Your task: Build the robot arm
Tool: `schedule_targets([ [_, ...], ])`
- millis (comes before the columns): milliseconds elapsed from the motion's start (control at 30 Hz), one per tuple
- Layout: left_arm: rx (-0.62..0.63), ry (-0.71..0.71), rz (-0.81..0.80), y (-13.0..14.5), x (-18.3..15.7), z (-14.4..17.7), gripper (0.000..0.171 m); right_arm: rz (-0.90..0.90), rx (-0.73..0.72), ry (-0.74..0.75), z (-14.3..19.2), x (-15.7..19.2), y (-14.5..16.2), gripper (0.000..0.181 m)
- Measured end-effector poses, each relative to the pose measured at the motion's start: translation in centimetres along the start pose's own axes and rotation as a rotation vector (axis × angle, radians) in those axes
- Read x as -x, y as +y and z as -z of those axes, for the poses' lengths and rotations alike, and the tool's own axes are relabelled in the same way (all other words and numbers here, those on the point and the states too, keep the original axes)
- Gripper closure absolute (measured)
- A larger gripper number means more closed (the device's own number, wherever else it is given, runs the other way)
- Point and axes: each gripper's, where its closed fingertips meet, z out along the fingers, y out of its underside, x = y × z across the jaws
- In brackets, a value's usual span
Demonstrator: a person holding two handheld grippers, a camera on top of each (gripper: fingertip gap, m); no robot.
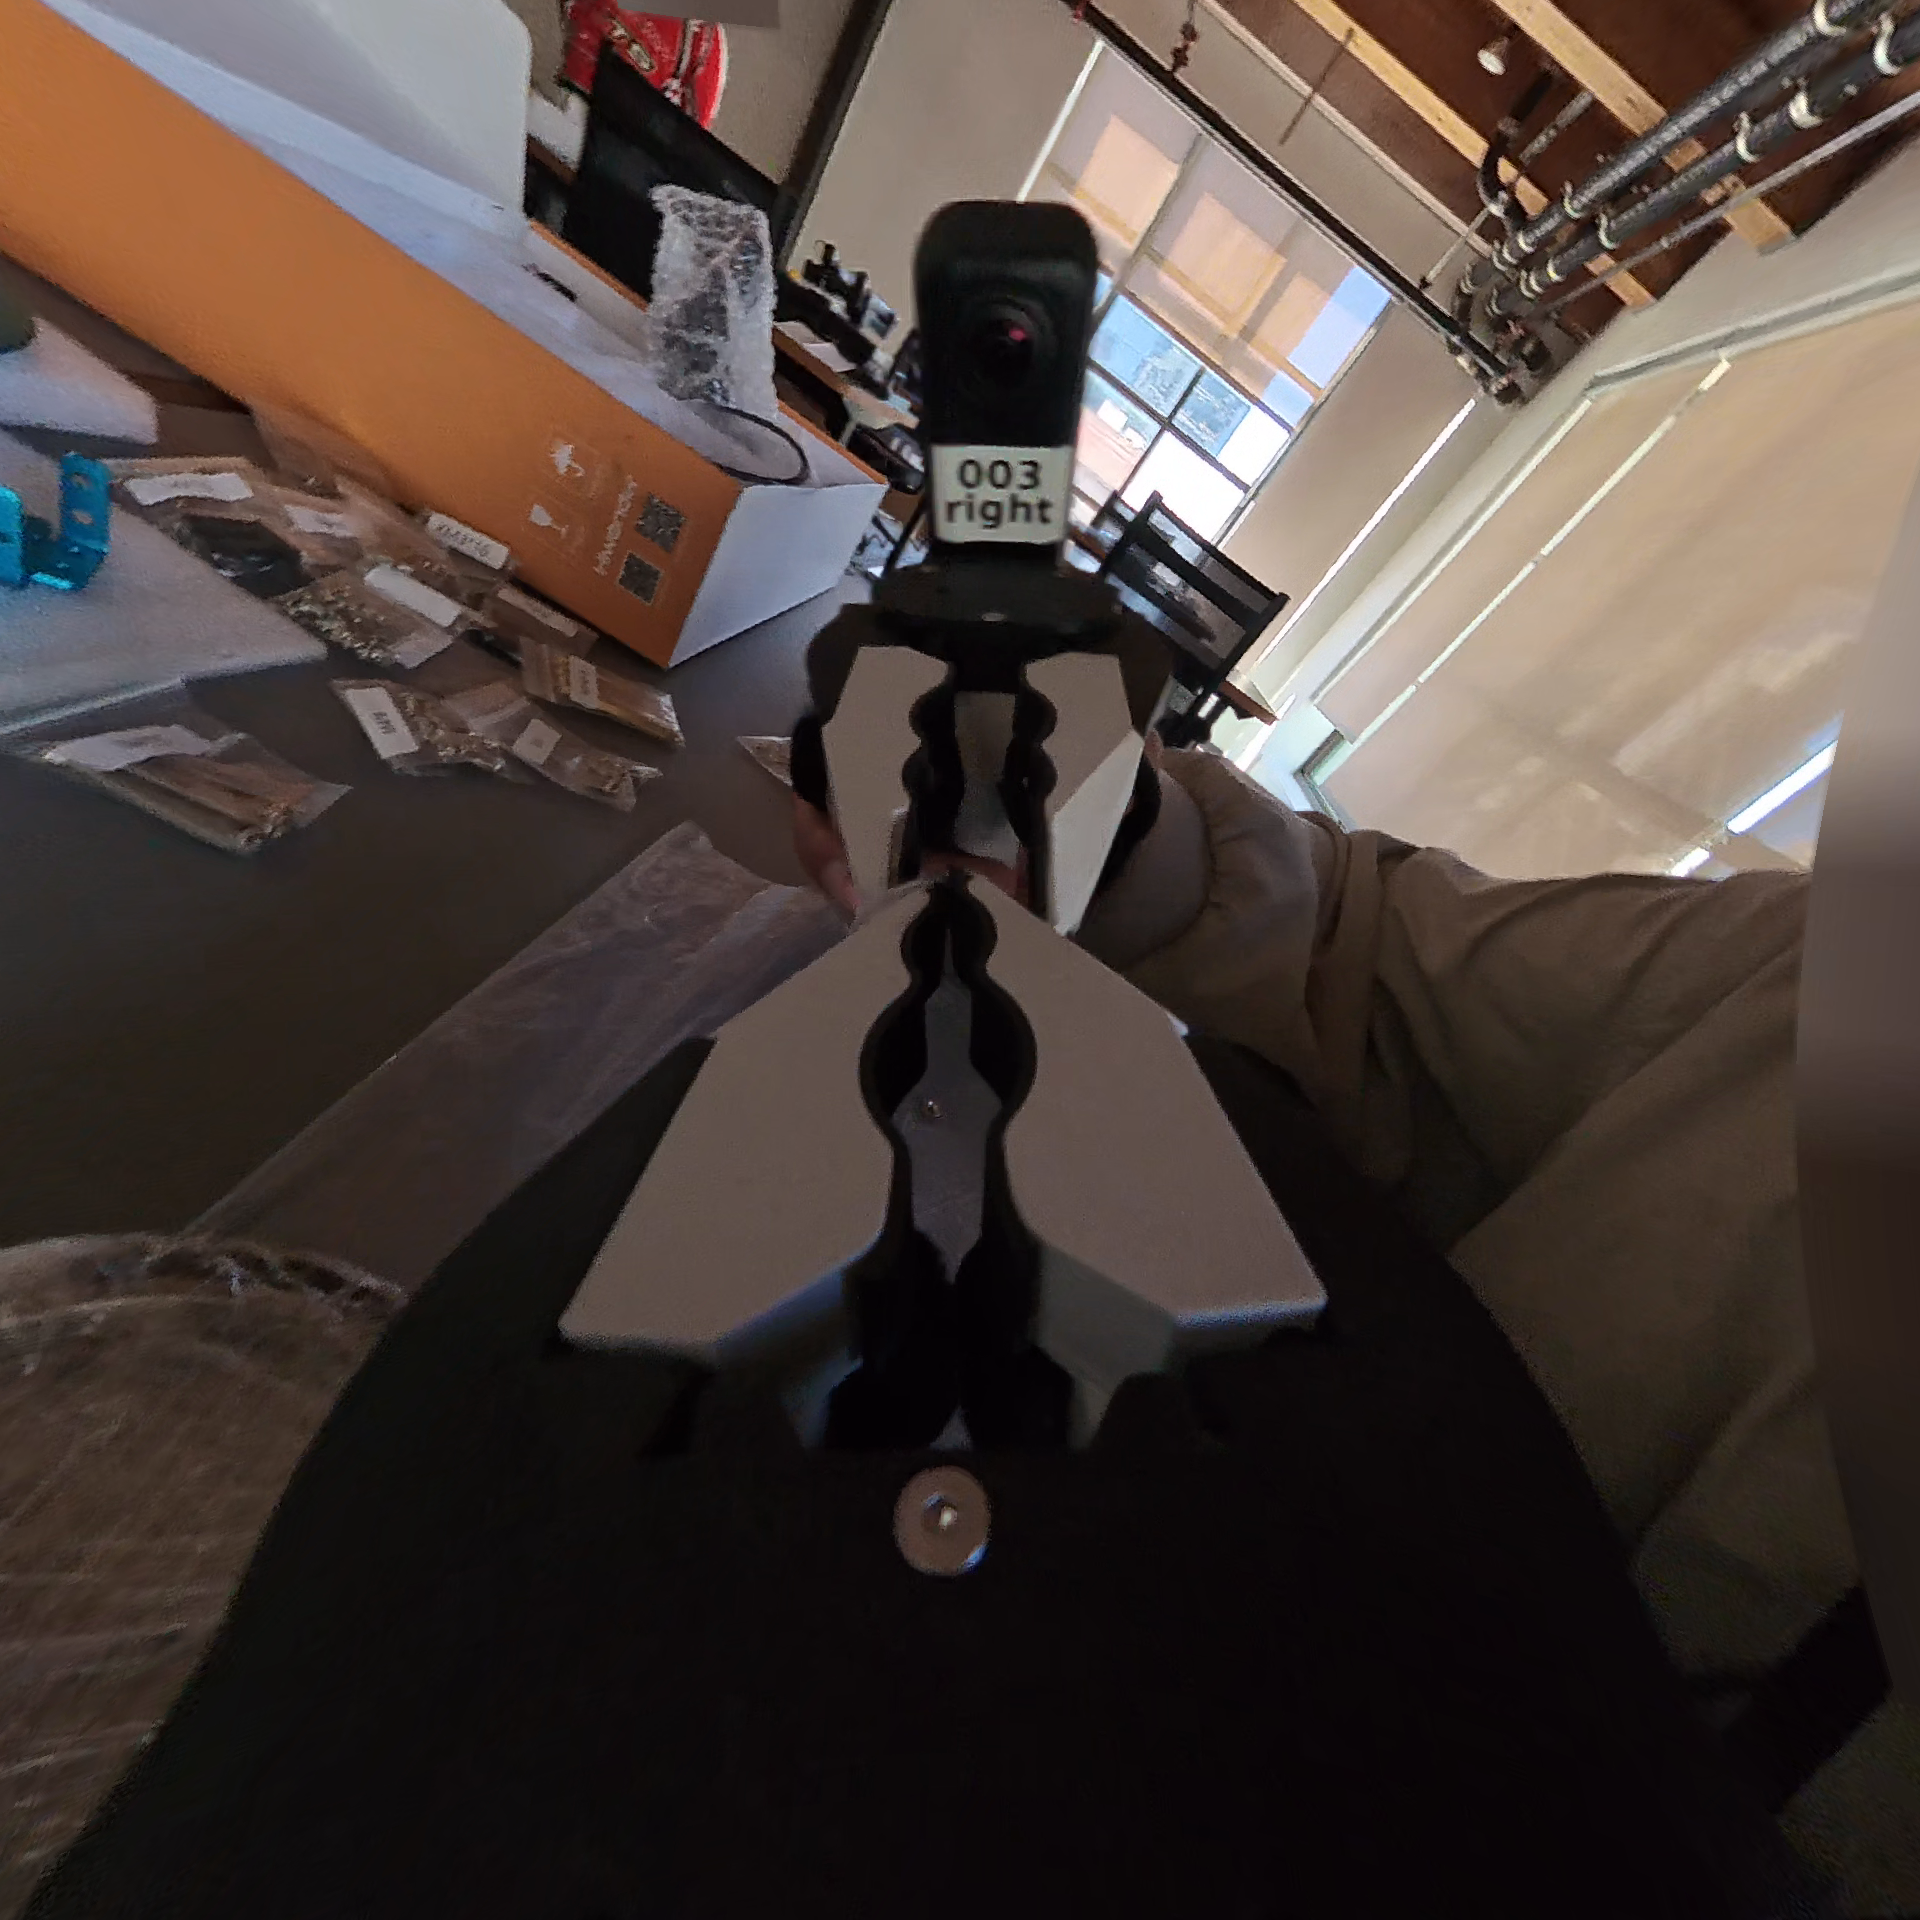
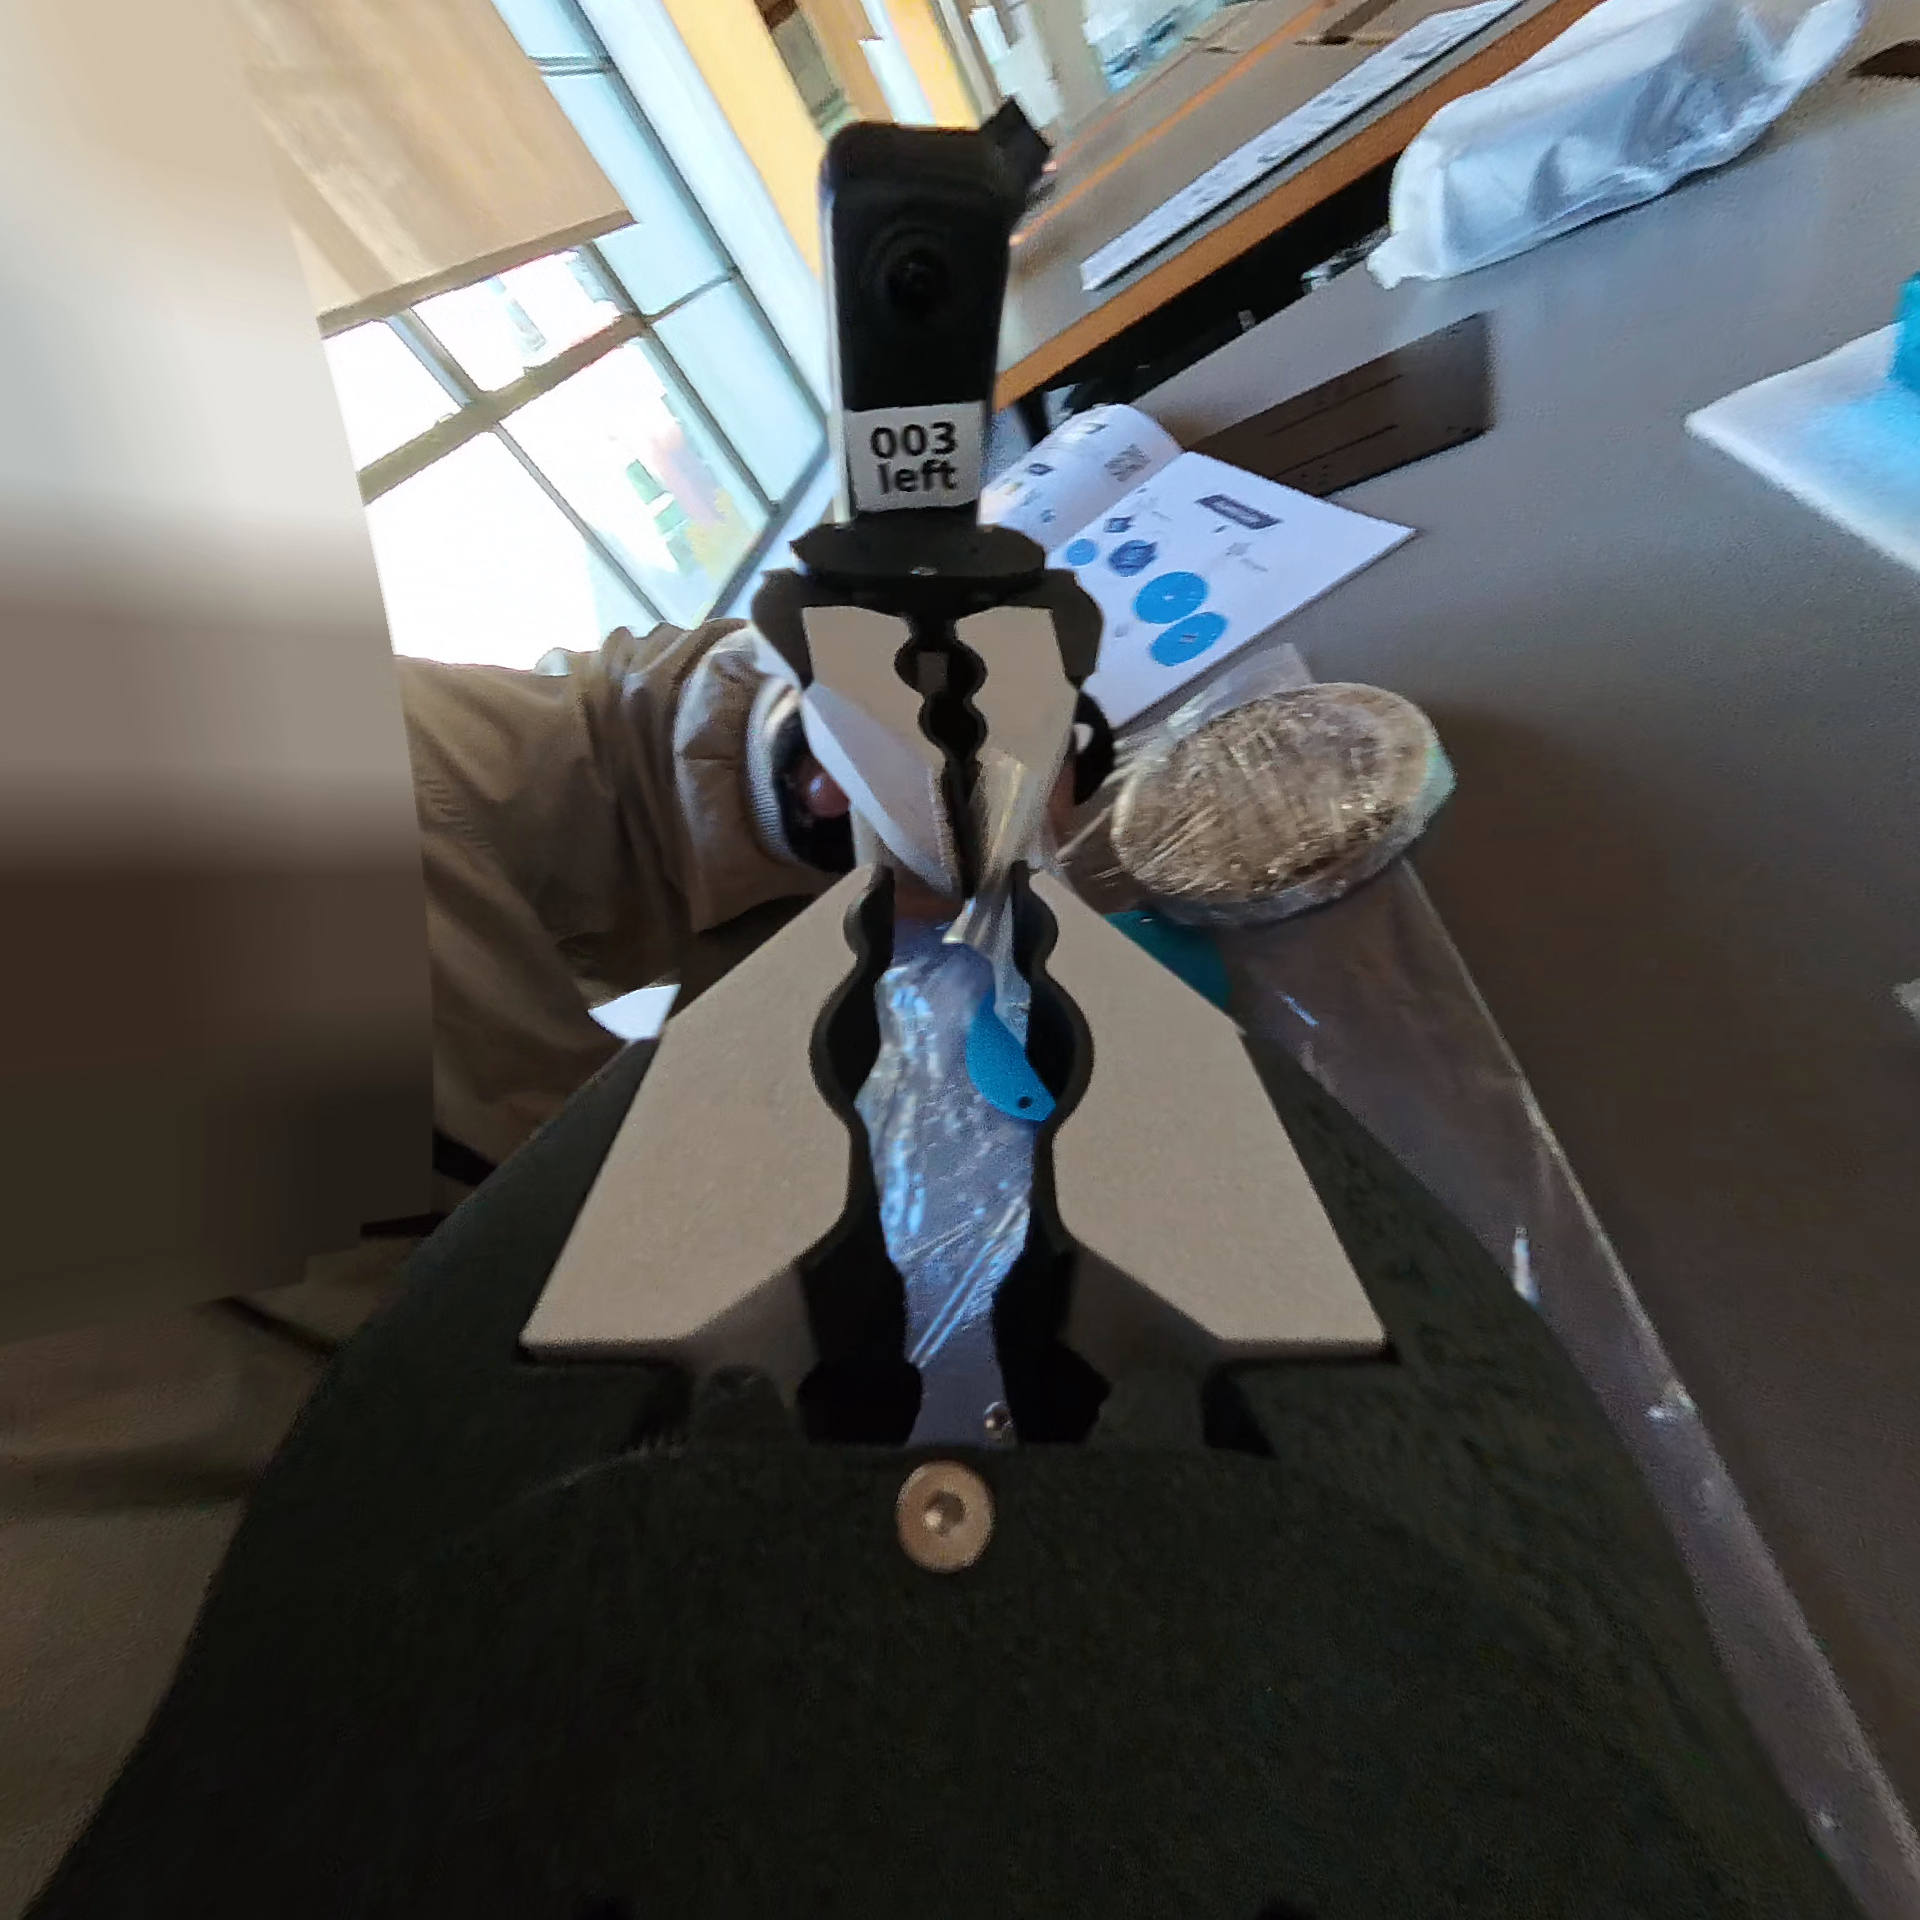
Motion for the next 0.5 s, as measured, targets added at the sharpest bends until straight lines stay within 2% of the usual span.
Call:
schedule_targets([
  [100, 0.013, 0.051, -0.101, 0.1, -1.4, 0.0, 0.171, -0.061, -0.017, -0.147, 0.7, 1.5, -0.3, 0.158],
  [267, 0.025, 0.118, -0.26, 0.3, -3.5, 0.0, 0.171, -0.121, -0.004, -0.287, 1.2, 3.4, -0.3, 0.163],
  [400, 0.043, 0.138, -0.379, 0.9, -4.3, 0.0, 0.171, -0.152, 0.027, -0.329, 1.2, 3.9, 0.2, 0.171],
  [500, 0.029, 0.155, -0.393, 0.8, -4.8, 0.1, 0.171, -0.161, 0.029, -0.354, 1.4, 4.3, 0.1, 0.173],
])
